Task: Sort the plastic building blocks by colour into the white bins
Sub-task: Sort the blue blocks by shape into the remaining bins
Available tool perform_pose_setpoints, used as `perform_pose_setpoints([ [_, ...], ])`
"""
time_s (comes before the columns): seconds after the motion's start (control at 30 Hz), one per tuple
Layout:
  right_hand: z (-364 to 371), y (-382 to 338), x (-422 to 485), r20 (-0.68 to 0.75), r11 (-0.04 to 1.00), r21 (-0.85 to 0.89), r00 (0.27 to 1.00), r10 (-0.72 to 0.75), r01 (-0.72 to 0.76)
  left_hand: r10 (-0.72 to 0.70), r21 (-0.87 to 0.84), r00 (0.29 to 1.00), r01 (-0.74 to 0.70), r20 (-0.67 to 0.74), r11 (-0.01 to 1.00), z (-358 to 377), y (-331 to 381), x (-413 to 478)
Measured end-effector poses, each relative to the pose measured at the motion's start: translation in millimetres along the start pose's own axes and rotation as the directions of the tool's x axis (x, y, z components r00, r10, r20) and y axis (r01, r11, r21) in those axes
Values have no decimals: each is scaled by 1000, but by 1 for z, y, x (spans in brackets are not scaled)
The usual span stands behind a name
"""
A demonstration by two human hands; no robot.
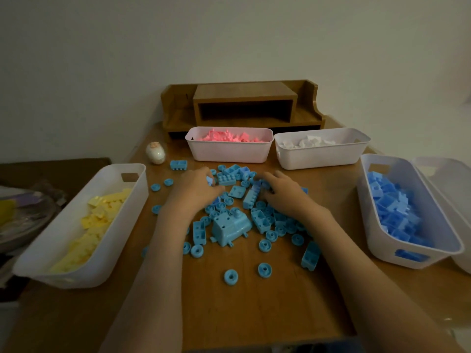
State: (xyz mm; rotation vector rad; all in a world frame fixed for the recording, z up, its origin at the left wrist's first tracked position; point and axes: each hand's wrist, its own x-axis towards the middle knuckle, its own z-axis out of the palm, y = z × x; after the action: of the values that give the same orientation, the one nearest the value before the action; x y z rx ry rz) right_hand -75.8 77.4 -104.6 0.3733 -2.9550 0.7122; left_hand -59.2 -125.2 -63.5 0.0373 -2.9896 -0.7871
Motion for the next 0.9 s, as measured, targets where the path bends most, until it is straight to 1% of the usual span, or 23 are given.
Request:
perform_pose_setpoints([
  [0.1,-1,-2,-1,-22,997,80,1000,11,-9,4,76,996,-11,87,997,-2,1,-2],
  [0.23,-3,-3,-3,-35,994,109,999,34,-30,25,113,991,-39,130,993,0,3,-3],
  [0.33,-5,-5,-5,-73,990,134,996,42,-32,20,107,994,-31,106,994,0,8,-5],
  [0.47,-5,-6,-6,-82,992,123,996,31,-20,42,72,999,-42,12,996,1,14,-7],
  [0.53,-6,-8,-8,-108,988,155,994,33,-16,75,0,997,-75,-12,997,1,18,-9],
  [0.57,-8,-8,-9,-126,980,198,991,52,-27,89,-71,996,-89,-13,993,2,20,-10],
  [0.67,-21,-13,-15,-185,910,412,974,130,-43,124,-294,992,-122,-13,948,5,30,-15],
  [0.7,-27,-14,-16,-188,863,502,968,168,-53,128,-392,992,-115,6,913,5,33,-16],
  [0.73,-35,-16,-18,-163,787,614,966,201,-60,124,-552,991,-81,42,830,4,38,-18],
  [0.77,-43,-17,-20,-107,667,743,973,205,-59,118,-740,988,-7,98,672,1,43,-19],
  [0.8,-53,-19,-23,-33,490,870,985,167,-54,125,-886,977,97,171,453,-3,48,-21],
  [0.83,-61,-20,-26,40,268,961,995,95,-64,143,-954,963,189,226,235,-6,52,-23],
  [0.87,-71,-21,-31,82,47,995,997,10,-82,149,-967,956,243,252,81,-9,57,-24],
  [0.9,-77,-21,-35,107,-126,985,992,-65,-115,132,-961,953,278,273,-17,-10,60,-25],
])
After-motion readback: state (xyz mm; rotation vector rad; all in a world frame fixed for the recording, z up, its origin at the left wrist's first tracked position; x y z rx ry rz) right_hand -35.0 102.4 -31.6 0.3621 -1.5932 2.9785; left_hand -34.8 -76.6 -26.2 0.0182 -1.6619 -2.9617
